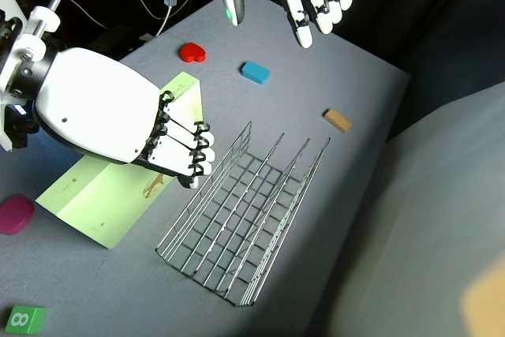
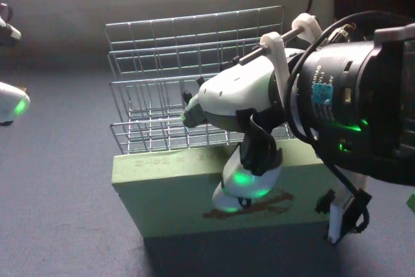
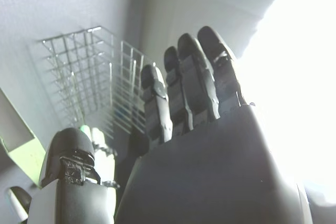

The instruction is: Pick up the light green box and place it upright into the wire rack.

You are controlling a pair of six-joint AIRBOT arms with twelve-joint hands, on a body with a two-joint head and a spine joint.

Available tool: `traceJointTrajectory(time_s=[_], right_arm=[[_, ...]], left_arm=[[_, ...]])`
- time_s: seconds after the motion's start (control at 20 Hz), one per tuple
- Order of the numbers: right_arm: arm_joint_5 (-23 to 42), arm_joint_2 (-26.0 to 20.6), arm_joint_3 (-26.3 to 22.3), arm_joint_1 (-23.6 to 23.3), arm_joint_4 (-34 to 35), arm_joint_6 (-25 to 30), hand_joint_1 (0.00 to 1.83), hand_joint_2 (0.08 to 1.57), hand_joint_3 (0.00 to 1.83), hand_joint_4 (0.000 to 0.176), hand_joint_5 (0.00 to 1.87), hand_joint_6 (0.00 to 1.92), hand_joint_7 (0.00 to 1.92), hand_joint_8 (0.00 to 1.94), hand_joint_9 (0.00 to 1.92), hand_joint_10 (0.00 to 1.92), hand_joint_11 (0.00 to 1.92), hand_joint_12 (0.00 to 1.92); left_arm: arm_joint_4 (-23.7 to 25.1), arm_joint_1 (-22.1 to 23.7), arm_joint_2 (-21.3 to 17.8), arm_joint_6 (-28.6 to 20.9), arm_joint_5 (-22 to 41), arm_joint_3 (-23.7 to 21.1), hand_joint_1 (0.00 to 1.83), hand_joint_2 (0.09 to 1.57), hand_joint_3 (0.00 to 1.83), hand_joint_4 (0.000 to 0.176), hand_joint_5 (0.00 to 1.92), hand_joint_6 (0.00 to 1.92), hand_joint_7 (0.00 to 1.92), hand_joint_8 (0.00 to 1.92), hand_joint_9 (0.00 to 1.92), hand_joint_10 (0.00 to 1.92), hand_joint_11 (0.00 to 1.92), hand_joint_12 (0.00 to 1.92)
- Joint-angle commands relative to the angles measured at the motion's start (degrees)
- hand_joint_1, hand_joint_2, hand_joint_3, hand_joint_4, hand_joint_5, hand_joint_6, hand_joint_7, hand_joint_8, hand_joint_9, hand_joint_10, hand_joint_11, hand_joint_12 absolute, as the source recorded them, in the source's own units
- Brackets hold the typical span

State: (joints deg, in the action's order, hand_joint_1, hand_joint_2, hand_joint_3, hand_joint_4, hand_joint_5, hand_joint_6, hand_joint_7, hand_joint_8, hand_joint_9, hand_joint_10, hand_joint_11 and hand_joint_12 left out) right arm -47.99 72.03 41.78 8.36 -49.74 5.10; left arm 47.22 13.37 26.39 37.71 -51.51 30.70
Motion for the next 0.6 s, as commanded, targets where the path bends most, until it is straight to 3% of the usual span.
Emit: traceJointTrajectory(time_s=[0.0, 0.25, 0.3, 0.35, 0.4, 0.45, 0.5, 0.55], right_arm=[[2.30, 0.13, 0.13, -0.25, -3.35, 0.16, 1.03, 1.04, 0.01, 0.000, 0.47, 0.02, 0.51, 0.01, 0.52, 0.04, 0.20, 1.14], [2.25, 0.12, 0.12, -0.16, -3.52, -0.11, 1.14, 1.08, 0.00, 0.000, 0.88, 0.02, 1.01, 0.02, 0.96, 0.08, 0.59, 1.14], [2.21, 0.12, 0.12, -0.16, -3.52, -0.17, 1.24, 1.04, 0.00, 0.000, 1.01, 0.65, 1.40, 0.02, 1.07, 0.12, 0.70, 1.18], [2.07, 0.11, 0.10, -0.12, -3.51, -0.27, 1.35, 1.10, 0.00, 0.000, 0.88, 0.94, 1.16, 0.61, 0.95, 1.00, 0.74, 1.30], [1.98, 0.09, 0.09, -0.09, -3.51, -0.37, 1.37, 1.12, 0.00, 0.000, 0.83, 0.99, 1.05, 0.87, 0.90, 1.26, 0.81, 1.33], [1.87, 0.03, 0.05, -0.08, -3.51, -0.43, 1.37, 1.14, 0.00, 0.000, 0.82, 0.99, 1.01, 0.97, 0.88, 1.34, 0.83, 1.35], [1.75, -0.16, -0.14, -0.13, -3.51, -0.53, 1.38, 1.12, 0.00, 0.000, 0.90, 0.85, 1.04, 0.95, 0.93, 1.33, 0.83, 1.37], [1.67, -0.34, -0.35, -0.26, -3.51, -0.63, 1.37, 1.14, 0.01, 0.000, 0.85, 0.92, 0.97, 1.05, 0.88, 1.37, 0.82, 1.37]], left_arm=[[3.66, 0.86, 0.14, 0.37, 3.03, -0.16, 0.18, 1.17, 0.00, 0.080, 0.37, 0.00, 0.31, 0.00, 0.30, 0.00, 0.00, 0.68], [3.65, 1.02, 0.14, 0.35, 2.90, -0.23, 0.18, 1.17, 0.00, 0.080, 0.37, 0.00, 0.31, 0.00, 0.30, 0.00, 0.00, 0.67], [3.65, 1.01, 0.14, 0.35, 2.88, -0.29, 0.18, 1.17, 0.00, 0.080, 0.37, 0.00, 0.31, 0.00, 0.30, 0.00, 0.00, 0.68], [3.64, 1.01, 0.14, 0.35, 2.66, -0.32, 0.18, 1.17, 0.00, 0.080, 0.37, 0.00, 0.31, 0.00, 0.30, 0.00, 0.00, 0.70], [3.64, 1.02, 0.14, 0.35, 2.44, -0.32, 0.19, 1.17, 0.00, 0.080, 0.37, 0.00, 0.31, 0.00, 0.30, 0.00, 0.00, 0.70], [3.64, 1.02, 0.14, 0.35, 2.42, -0.32, 0.19, 1.17, 0.00, 0.081, 0.37, 0.00, 0.31, 0.00, 0.30, 0.00, 0.00, 0.70], [3.63, 1.02, 0.14, 0.35, 2.37, -0.34, 0.18, 1.17, 0.00, 0.081, 0.36, 0.00, 0.31, 0.00, 0.30, 0.00, 0.00, 0.70], [3.59, 1.02, 0.14, 0.32, 2.31, -0.34, 0.18, 1.17, 0.00, 0.081, 0.36, 0.00, 0.31, 0.00, 0.30, 0.00, 0.00, 0.69]])
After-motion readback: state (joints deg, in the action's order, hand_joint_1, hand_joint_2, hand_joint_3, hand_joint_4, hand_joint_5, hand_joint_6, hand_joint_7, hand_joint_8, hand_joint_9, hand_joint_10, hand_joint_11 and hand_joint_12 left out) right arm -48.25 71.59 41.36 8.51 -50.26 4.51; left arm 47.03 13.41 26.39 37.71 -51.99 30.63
